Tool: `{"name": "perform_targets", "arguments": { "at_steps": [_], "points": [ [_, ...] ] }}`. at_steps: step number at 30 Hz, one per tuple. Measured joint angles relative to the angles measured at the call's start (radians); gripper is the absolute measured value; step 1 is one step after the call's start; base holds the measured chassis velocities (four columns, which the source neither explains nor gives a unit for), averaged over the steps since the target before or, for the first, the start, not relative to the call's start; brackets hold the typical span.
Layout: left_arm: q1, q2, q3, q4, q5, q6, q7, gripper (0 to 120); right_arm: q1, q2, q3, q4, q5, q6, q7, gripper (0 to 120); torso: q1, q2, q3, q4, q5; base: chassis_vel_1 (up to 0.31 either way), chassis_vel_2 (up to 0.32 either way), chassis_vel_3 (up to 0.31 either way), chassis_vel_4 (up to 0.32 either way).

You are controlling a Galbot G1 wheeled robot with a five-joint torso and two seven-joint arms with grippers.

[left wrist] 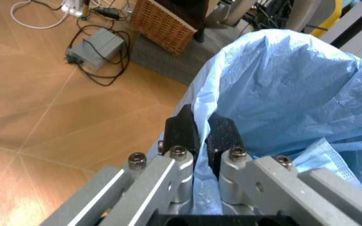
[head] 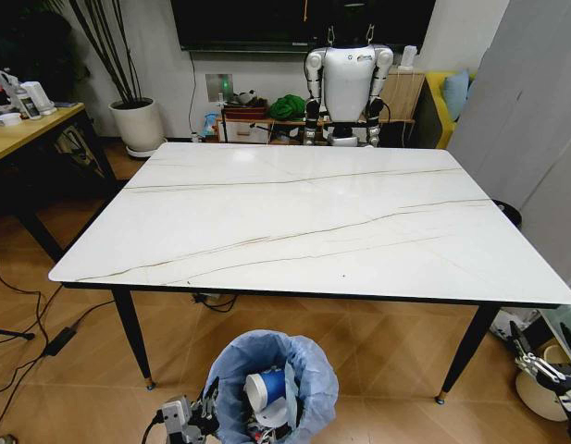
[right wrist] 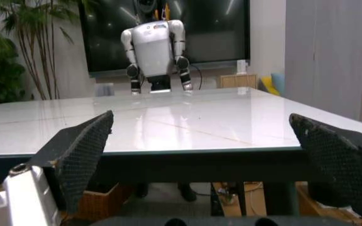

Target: Pick up the trash bin and place the trash from the table into it.

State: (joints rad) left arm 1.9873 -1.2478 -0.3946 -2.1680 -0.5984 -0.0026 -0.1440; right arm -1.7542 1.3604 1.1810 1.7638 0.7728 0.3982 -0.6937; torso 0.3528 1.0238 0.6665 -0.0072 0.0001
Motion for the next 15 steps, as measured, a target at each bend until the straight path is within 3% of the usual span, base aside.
{"name": "perform_targets", "arguments": {
  "at_steps": [15],
  "points": [
    [-0.01, 0.009, 0.002, 0.007, 0.008, 0.003, 0.003, 0, 0.003, 0.007, -0.009, -0.012, -0.011, 0.007, -0.003, 100, 0.0, 0.0, 0.0, -0.0001, -0.0002, 0.0, 0.0, 0.0, 0.0]
  ]
}}
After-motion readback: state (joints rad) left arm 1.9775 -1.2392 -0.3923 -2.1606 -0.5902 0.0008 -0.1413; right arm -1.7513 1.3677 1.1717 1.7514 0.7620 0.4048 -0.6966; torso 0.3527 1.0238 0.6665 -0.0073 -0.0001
